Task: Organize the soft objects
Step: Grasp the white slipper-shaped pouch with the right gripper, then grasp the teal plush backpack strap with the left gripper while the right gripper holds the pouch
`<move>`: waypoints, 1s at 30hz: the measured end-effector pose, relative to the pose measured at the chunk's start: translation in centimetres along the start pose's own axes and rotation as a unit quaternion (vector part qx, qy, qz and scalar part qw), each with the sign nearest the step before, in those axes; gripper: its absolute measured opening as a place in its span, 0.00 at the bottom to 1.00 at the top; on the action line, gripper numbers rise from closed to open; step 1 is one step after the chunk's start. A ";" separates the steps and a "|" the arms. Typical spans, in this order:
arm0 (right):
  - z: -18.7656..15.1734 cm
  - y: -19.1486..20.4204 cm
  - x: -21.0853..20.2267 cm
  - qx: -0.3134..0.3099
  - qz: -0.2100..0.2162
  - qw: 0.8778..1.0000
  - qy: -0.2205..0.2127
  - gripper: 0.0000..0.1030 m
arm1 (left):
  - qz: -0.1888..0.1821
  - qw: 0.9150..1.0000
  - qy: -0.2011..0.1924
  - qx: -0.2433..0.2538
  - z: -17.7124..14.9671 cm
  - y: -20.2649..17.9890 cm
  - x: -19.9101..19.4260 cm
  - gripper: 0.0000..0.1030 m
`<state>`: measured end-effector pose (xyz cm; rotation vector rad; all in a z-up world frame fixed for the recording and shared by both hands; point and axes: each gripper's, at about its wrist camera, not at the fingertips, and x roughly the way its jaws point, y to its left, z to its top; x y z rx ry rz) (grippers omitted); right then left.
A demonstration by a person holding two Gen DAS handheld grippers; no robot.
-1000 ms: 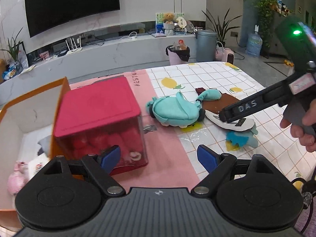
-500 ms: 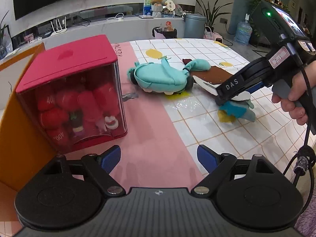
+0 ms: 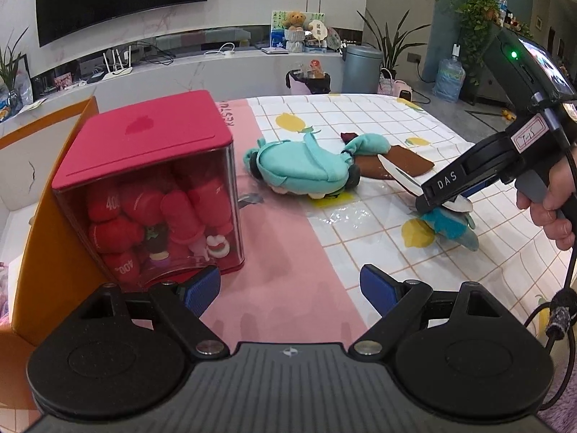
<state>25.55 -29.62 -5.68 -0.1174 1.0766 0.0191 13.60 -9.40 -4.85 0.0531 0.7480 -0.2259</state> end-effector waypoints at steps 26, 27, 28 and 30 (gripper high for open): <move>1.0 -5.5 3.3 0.040 0.021 0.998 0.035 0.52 | 0.047 0.998 -0.036 -0.026 8.0 -5.0 6.2 0.99; 1.0 -5.6 3.3 0.040 0.022 0.998 0.035 0.50 | 0.047 0.998 -0.036 -0.022 8.2 -5.3 6.4 0.99; 1.0 -5.6 3.2 0.039 0.022 0.998 0.035 0.50 | 0.040 0.999 -0.035 -0.008 8.3 -5.7 6.5 0.99; 1.0 -5.6 3.2 0.036 0.021 0.999 0.036 0.49 | 0.033 0.999 -0.022 0.005 8.3 -6.6 6.8 0.99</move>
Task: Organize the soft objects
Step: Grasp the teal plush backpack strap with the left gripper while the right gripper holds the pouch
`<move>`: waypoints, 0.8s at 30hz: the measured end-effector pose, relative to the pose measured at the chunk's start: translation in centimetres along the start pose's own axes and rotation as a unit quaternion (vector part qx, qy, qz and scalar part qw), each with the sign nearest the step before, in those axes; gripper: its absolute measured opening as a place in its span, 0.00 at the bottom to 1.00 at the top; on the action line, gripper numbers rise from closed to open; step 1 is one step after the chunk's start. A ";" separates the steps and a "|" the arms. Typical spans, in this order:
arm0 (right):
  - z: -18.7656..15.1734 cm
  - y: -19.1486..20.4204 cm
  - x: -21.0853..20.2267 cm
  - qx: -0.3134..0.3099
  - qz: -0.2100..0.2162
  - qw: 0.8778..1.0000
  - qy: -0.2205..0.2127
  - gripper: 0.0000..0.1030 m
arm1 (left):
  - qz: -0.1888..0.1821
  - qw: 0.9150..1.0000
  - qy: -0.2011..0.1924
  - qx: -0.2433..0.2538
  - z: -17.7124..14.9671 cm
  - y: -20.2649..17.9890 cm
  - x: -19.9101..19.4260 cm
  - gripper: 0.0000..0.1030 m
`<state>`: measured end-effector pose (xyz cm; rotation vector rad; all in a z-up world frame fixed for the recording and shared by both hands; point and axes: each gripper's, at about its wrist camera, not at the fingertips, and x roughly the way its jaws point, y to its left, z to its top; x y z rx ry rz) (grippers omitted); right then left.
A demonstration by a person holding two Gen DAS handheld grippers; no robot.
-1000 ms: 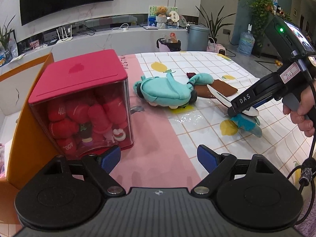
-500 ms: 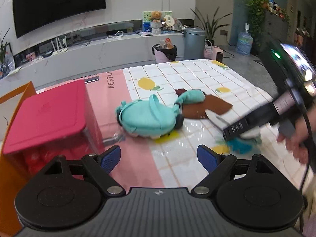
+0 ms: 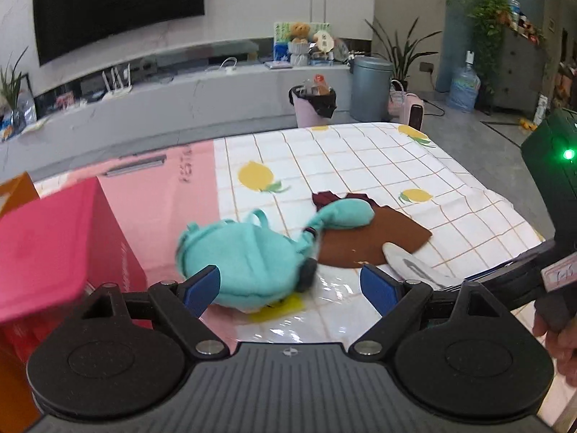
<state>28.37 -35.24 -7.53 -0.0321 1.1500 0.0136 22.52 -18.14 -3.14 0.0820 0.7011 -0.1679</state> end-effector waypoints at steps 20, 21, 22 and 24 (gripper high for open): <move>-0.4 -1.5 -0.3 0.020 -0.051 0.998 -0.002 0.49 | 0.117 0.989 -0.013 -0.087 1.4 -0.3 6.9 0.98; -0.4 -1.5 -0.3 0.021 -0.051 0.998 -0.002 0.49 | 0.112 0.990 -0.008 -0.087 1.5 -0.2 7.1 0.97; -0.4 -1.5 -0.2 0.021 -0.051 0.998 -0.002 0.49 | 0.106 0.990 -0.007 -0.089 1.6 0.0 7.3 0.91; -0.3 -1.4 -0.2 0.020 -0.053 0.998 -0.003 0.49 | 0.099 0.990 -0.014 -0.096 1.7 0.4 7.3 0.78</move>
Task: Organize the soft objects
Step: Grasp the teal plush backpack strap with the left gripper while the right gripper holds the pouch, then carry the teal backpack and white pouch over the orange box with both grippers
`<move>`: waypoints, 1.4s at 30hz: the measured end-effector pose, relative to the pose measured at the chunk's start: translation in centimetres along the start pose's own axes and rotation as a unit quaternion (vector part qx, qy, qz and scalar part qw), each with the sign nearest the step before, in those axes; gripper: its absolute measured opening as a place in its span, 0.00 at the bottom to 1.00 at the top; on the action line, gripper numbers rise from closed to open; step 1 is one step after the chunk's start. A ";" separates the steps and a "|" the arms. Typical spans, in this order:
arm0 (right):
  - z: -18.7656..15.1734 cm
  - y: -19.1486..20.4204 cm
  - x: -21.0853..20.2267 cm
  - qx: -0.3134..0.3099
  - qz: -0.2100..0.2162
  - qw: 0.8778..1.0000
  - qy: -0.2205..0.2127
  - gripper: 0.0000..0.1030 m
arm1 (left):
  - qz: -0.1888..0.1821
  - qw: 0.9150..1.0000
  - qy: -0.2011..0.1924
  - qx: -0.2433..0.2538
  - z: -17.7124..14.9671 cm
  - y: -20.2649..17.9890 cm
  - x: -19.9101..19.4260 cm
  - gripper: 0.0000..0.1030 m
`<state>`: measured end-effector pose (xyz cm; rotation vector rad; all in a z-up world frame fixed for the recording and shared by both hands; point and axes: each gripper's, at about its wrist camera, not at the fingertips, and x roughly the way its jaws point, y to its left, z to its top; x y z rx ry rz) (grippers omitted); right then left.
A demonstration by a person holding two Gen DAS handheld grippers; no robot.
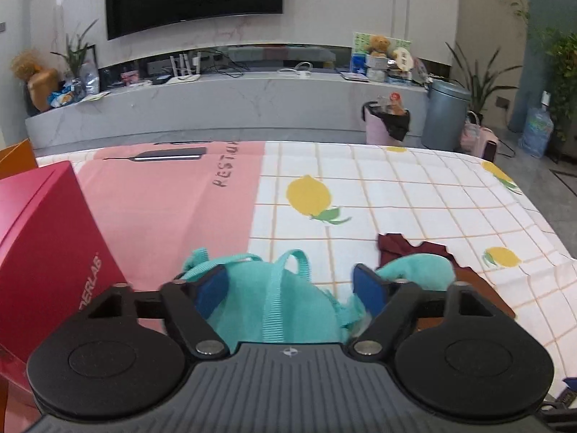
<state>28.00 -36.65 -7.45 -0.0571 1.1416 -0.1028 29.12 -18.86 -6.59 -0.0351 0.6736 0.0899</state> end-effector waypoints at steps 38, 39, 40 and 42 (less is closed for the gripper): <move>-0.3 1.1 -0.1 -0.030 -0.015 0.999 -0.014 0.49 | -0.076 0.993 -0.074 0.046 2.1 0.3 -6.4 0.07; -0.3 1.1 -0.1 -0.031 -0.015 0.999 -0.015 0.49 | -0.079 0.993 -0.077 0.048 2.2 0.3 -6.6 0.07; -0.4 1.1 -0.2 -0.031 -0.015 0.999 -0.015 0.49 | -0.081 0.992 -0.080 0.053 2.3 0.3 -6.9 0.07; -0.4 1.0 -0.2 -0.027 -0.012 0.999 -0.016 0.46 | -0.092 0.990 -0.086 0.065 2.5 0.2 -7.4 0.07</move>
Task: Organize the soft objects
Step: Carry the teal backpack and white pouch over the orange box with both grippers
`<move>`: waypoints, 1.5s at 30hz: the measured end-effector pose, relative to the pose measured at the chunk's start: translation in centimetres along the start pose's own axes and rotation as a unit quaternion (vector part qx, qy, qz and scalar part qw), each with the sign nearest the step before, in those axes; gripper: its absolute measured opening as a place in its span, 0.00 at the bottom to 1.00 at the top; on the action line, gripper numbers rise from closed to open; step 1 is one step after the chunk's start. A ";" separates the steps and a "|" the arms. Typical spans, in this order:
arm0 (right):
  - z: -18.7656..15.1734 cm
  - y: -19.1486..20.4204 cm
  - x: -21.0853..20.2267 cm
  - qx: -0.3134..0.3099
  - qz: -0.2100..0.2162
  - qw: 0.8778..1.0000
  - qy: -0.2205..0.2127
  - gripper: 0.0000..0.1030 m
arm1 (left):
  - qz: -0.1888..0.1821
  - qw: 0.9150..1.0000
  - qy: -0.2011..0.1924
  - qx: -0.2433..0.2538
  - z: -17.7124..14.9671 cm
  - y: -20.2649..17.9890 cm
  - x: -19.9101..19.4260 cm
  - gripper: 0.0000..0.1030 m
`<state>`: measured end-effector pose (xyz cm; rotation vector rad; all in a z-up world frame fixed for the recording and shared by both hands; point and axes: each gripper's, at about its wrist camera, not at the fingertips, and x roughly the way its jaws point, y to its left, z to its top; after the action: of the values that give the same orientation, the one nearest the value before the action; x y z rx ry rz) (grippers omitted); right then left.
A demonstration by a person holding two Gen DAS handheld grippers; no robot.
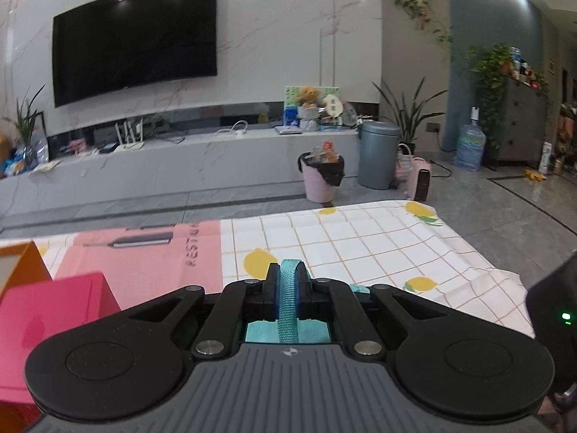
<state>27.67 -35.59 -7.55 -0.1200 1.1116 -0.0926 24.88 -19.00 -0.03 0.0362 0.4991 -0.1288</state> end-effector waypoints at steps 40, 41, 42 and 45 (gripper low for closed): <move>-0.7 3.5 -14.4 0.093 0.057 0.975 -0.194 0.44 | -0.066 0.994 -0.080 -0.033 7.4 9.2 -11.9 0.07; -0.5 4.0 -15.2 0.088 0.058 0.974 -0.203 0.44 | -0.063 0.994 -0.084 -0.034 7.6 9.6 -12.3 0.07; -0.4 4.6 -16.0 0.081 0.060 0.972 -0.210 0.44 | -0.059 0.994 -0.088 -0.035 7.8 10.0 -12.7 0.07; 0.1 6.7 -18.5 0.060 0.074 0.967 -0.236 0.44 | -0.047 0.993 -0.102 -0.032 8.2 11.3 -14.0 0.07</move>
<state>19.69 -26.43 7.98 0.0496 0.6346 0.0043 18.14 -6.79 13.93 -0.0636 0.3013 -0.2060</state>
